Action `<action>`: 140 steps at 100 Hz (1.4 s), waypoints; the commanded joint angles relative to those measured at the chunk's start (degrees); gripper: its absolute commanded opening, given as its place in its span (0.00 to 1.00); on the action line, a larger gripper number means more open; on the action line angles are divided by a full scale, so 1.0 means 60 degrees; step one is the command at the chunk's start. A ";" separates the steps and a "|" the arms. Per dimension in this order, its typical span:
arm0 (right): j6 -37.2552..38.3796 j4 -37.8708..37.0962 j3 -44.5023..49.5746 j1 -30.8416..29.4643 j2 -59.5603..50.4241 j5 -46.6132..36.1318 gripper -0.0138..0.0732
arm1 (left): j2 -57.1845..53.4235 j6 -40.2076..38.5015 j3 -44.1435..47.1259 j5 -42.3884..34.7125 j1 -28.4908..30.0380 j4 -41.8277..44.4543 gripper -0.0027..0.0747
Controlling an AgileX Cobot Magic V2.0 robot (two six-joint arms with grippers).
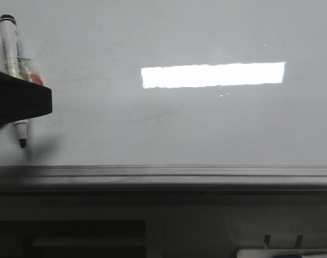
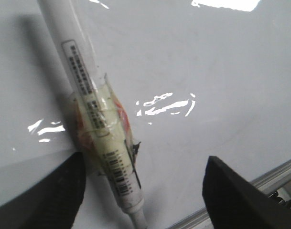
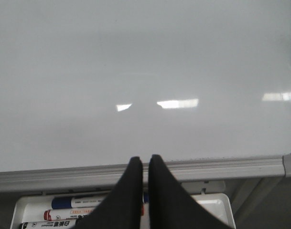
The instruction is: Write number 3 on whiteboard
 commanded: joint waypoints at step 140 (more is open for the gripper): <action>-0.8733 0.7197 -0.3076 0.4127 0.3520 0.0243 0.57 | -0.0728 -0.0482 -0.1482 -0.0313 -0.0050 0.9020 0.01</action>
